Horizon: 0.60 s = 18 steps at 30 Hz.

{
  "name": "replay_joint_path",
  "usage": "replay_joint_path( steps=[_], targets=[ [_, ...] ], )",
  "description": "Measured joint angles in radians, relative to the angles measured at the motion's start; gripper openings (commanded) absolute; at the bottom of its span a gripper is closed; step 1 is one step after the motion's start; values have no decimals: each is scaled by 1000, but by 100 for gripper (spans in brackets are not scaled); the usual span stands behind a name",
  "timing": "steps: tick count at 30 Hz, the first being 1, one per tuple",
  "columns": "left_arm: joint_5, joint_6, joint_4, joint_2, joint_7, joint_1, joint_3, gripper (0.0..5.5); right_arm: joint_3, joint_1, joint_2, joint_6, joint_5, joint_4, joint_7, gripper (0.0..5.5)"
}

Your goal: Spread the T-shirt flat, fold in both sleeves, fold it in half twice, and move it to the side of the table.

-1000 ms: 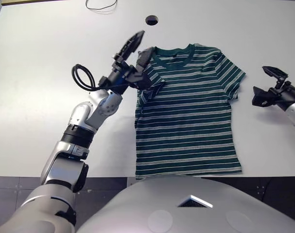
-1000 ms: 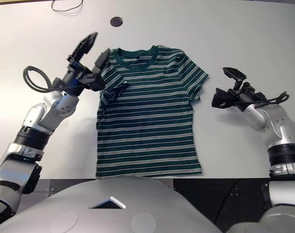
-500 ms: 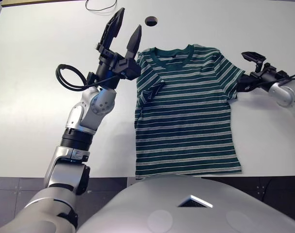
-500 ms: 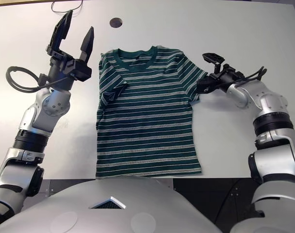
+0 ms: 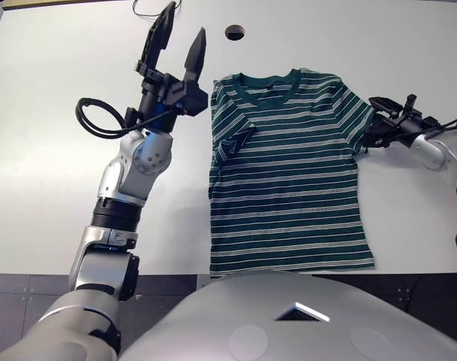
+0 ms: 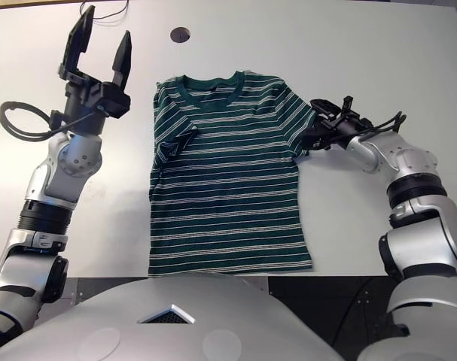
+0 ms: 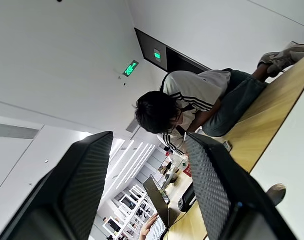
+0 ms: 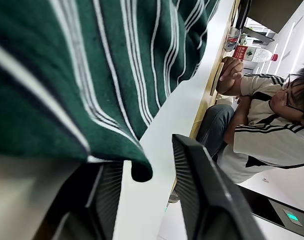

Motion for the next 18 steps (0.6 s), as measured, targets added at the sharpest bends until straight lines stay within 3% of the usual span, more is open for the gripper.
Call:
replay_joint_path(
  steps=[5,18],
  targets=[
    [-41,0,-42,-5,-3,6,29,270,5,-5,0,-2,18,9,0,17],
    [-64,7,-85,-20,-12,63,59,270,-6,8,-6,1,46,-6,-45,12]
  ],
)
